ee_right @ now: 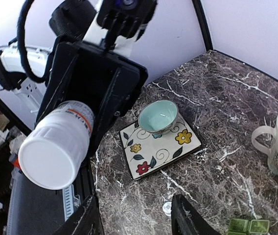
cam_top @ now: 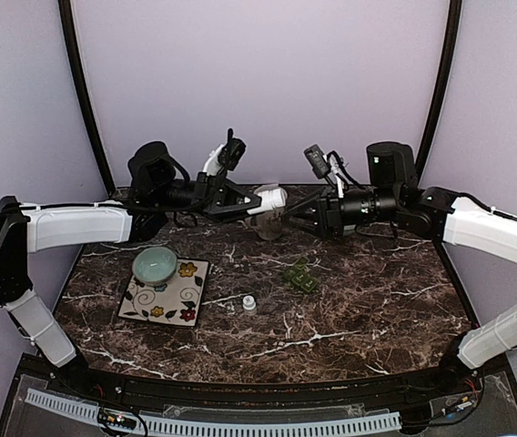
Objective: Sort the pills into containers
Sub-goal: Unscrew the lid of the pill bottle.
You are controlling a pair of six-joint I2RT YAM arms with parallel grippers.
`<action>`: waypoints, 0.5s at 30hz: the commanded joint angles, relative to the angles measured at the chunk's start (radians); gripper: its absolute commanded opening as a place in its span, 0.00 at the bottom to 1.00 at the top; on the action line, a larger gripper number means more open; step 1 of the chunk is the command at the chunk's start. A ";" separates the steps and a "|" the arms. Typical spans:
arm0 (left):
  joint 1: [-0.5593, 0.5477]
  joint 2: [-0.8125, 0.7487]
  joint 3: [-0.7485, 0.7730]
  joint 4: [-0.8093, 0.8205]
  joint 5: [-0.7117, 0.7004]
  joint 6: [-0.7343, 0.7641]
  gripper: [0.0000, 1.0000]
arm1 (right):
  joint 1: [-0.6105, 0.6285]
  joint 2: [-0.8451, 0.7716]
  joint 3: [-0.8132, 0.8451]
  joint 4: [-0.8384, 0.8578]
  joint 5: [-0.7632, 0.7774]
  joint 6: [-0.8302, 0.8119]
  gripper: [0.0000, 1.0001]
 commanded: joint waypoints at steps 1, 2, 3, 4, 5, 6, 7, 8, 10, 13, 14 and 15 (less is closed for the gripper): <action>0.006 -0.075 0.012 -0.253 -0.090 0.298 0.00 | -0.035 0.010 -0.005 0.042 0.043 0.281 0.49; 0.006 -0.078 0.013 -0.284 -0.105 0.331 0.00 | -0.046 0.013 -0.009 0.045 0.036 0.336 0.48; 0.006 -0.081 0.013 -0.310 -0.117 0.360 0.00 | -0.057 0.017 -0.012 0.052 0.025 0.382 0.47; 0.007 -0.084 0.013 -0.333 -0.129 0.390 0.00 | -0.067 0.019 -0.018 0.062 0.013 0.424 0.47; 0.006 -0.089 0.011 -0.353 -0.140 0.416 0.00 | -0.074 0.017 -0.021 0.071 0.005 0.461 0.46; 0.007 -0.092 0.007 -0.365 -0.151 0.435 0.00 | -0.083 0.017 -0.025 0.074 0.004 0.496 0.46; 0.006 -0.095 0.003 -0.376 -0.159 0.452 0.00 | -0.088 0.018 -0.029 0.078 -0.004 0.533 0.46; 0.006 -0.099 -0.002 -0.381 -0.169 0.465 0.00 | -0.099 0.021 -0.033 0.088 -0.027 0.571 0.46; 0.007 -0.108 -0.012 -0.394 -0.186 0.490 0.00 | -0.108 0.028 -0.041 0.124 -0.065 0.658 0.46; 0.007 -0.129 -0.032 -0.417 -0.225 0.536 0.00 | -0.111 0.038 -0.041 0.165 -0.096 0.752 0.46; 0.006 -0.136 -0.036 -0.424 -0.235 0.553 0.00 | -0.111 0.038 -0.043 0.180 -0.106 0.781 0.46; 0.006 -0.141 -0.039 -0.432 -0.245 0.568 0.00 | -0.113 0.039 -0.043 0.197 -0.114 0.807 0.46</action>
